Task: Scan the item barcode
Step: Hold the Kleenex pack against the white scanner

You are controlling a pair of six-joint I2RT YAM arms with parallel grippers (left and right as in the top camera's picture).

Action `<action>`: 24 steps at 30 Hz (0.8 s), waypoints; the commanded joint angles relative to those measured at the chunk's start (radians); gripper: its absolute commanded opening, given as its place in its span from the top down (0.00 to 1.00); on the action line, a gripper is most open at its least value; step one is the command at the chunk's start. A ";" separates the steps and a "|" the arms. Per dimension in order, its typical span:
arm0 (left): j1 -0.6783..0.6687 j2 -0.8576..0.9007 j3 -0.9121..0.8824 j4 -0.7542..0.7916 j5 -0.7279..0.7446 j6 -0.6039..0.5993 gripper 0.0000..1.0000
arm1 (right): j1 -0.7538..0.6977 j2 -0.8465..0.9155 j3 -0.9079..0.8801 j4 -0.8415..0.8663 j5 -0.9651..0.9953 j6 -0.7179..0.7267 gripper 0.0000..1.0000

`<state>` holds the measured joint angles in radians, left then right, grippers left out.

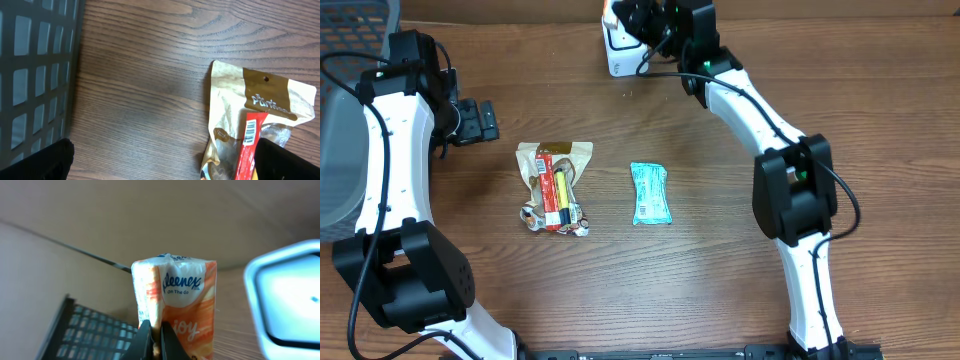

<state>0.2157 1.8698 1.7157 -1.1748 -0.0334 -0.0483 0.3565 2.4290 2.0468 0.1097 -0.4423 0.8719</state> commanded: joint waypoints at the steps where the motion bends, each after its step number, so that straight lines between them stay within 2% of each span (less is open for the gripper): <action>1: -0.009 -0.019 0.021 0.002 0.008 0.015 0.00 | -0.028 0.058 0.017 0.037 -0.029 0.097 0.97; 10: -0.009 -0.019 0.021 0.002 0.008 0.015 0.00 | -0.045 0.166 0.016 0.228 -0.071 0.238 0.97; 24: -0.009 -0.019 0.021 0.002 0.008 0.015 0.00 | -0.038 0.183 0.016 0.198 -0.002 0.249 0.97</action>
<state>0.2157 1.8698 1.7157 -1.1748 -0.0334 -0.0483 0.3103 2.5969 2.0468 0.3172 -0.4633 1.1191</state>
